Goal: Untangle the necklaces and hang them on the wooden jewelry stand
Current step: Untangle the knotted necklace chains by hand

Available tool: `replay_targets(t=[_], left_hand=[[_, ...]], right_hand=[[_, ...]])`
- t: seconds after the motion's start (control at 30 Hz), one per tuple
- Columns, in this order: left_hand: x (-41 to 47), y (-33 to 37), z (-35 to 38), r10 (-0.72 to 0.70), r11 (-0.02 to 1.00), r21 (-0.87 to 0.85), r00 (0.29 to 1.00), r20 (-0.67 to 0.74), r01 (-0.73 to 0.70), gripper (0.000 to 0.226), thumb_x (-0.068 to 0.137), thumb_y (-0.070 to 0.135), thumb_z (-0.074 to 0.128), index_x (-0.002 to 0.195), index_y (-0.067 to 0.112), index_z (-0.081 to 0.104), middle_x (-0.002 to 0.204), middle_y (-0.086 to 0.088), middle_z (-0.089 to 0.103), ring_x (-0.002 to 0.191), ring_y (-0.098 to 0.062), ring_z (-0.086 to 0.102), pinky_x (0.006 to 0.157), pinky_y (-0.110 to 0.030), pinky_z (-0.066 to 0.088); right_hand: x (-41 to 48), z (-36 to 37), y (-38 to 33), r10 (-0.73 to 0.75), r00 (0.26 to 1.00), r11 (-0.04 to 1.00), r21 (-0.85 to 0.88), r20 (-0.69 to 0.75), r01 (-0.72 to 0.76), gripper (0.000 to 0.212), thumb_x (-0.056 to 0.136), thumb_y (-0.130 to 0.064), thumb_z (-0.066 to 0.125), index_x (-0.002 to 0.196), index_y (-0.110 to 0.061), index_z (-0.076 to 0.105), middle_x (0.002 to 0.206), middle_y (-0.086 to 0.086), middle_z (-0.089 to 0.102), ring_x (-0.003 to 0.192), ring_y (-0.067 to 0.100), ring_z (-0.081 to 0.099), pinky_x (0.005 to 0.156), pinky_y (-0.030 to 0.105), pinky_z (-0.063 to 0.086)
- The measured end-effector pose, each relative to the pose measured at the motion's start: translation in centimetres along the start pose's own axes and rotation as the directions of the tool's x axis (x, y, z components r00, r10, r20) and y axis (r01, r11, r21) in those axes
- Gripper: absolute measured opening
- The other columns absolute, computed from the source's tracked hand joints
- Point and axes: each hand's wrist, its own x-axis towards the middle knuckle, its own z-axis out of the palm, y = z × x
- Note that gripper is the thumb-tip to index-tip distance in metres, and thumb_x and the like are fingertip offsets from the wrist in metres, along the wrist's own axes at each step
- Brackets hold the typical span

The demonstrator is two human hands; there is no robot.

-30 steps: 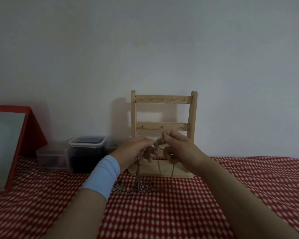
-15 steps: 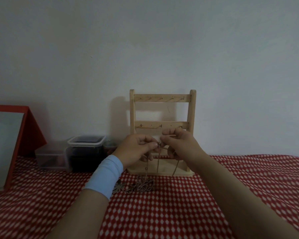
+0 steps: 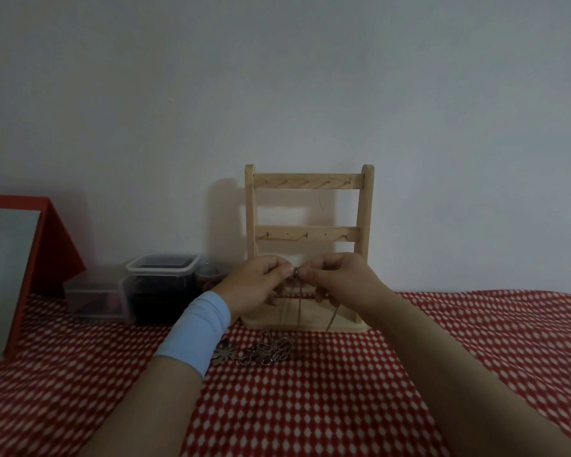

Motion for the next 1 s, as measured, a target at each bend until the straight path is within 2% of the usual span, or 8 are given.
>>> replay_targets(t=[0.1,0.2,0.4,0.5,0.57,0.73,0.87,1.0], left_hand=[[0.11,0.02,0.05,0.009,0.993,-0.115,1.0,-0.023,-0.012,0.023,0.101,0.025,0.048,0.097,0.013,0.067,0.083,-0.004,0.067,0.081,-0.017,0.064,0.074,-0.03,0.058],[0.18,0.17,0.17,0.015,0.982,-0.188,0.999,-0.033,-0.021,0.021,0.1,0.024,0.051,0.091,0.014,0.067,0.081,-0.003,0.068,0.081,-0.018,0.066,0.075,-0.034,0.058],[0.11,0.39,0.16,0.061,0.997,-0.045,0.997,-0.047,-0.063,0.027,0.099,0.029,0.052,0.079,0.019,0.066,0.073,0.001,0.065,0.076,-0.015,0.063,0.081,-0.034,0.058],[0.06,0.59,0.06,0.085,0.99,0.118,0.996,-0.02,-0.082,0.036,0.1,0.037,0.045,0.074,0.019,0.06,0.072,0.0,0.062,0.074,-0.017,0.06,0.084,-0.041,0.052],[0.06,0.71,0.18,0.087,0.98,0.182,0.996,-0.018,-0.082,0.039,0.102,0.039,0.04,0.076,0.016,0.058,0.072,-0.002,0.06,0.072,-0.017,0.057,0.086,-0.044,0.05],[0.09,0.36,0.02,0.04,0.999,0.01,0.998,-0.056,-0.04,0.038,0.1,0.042,0.043,0.08,0.016,0.063,0.074,-0.001,0.065,0.072,-0.018,0.062,0.093,-0.051,0.052],[0.09,0.62,0.28,-0.016,0.985,-0.172,0.997,-0.076,0.003,0.035,0.101,0.038,0.045,0.084,0.013,0.063,0.074,-0.001,0.067,0.071,-0.019,0.064,0.091,-0.049,0.055],[-0.19,0.55,0.16,0.057,0.998,0.012,0.997,-0.053,-0.056,0.023,0.087,0.041,0.067,0.091,0.019,0.071,0.086,-0.002,0.075,0.081,-0.013,0.069,0.081,-0.032,0.057]], right_hand=[[-0.03,0.02,0.13,0.025,0.998,0.999,0.023,0.06,-0.027,0.018,0.098,-0.024,0.067,0.093,-0.012,0.08,0.074,-0.006,0.074,0.057,0.008,0.059,0.051,0.022,0.043],[0.01,0.2,0.12,0.029,0.997,0.999,0.044,0.069,-0.032,0.01,0.093,-0.021,0.073,0.091,-0.014,0.081,0.071,-0.008,0.073,0.057,0.007,0.057,0.053,0.022,0.042],[0.04,0.32,0.11,0.049,0.994,0.998,-0.038,0.095,-0.046,0.011,0.09,-0.028,0.077,0.082,-0.02,0.081,0.06,-0.007,0.063,0.048,0.006,0.039,0.046,0.022,0.032],[0.03,0.32,0.12,0.054,0.991,0.997,-0.068,0.12,-0.047,0.017,0.088,-0.032,0.078,0.078,-0.018,0.078,0.063,0.0,0.056,0.048,0.008,0.035,0.045,0.022,0.03],[0.11,0.27,0.13,0.045,0.993,0.998,-0.039,0.111,-0.041,0.019,0.089,-0.03,0.078,0.076,-0.016,0.073,0.059,-0.005,0.053,0.048,0.007,0.034,0.045,0.022,0.029],[-0.17,-0.04,-0.33,0.036,0.989,0.999,0.029,0.146,-0.04,0.022,0.101,-0.026,0.062,0.083,-0.013,0.067,0.048,-0.017,0.054,0.042,0.003,0.033,0.043,0.018,0.028],[-0.09,0.43,-0.23,0.032,0.989,0.999,0.038,0.142,-0.038,0.03,0.107,-0.028,0.051,0.088,-0.014,0.069,0.055,-0.011,0.055,0.045,0.007,0.033,0.047,0.023,0.026],[-0.02,0.6,-0.22,0.004,0.996,0.997,0.072,0.088,-0.01,0.03,0.107,-0.029,0.05,0.089,-0.014,0.069,0.056,-0.012,0.054,0.049,0.008,0.035,0.049,0.025,0.028]])
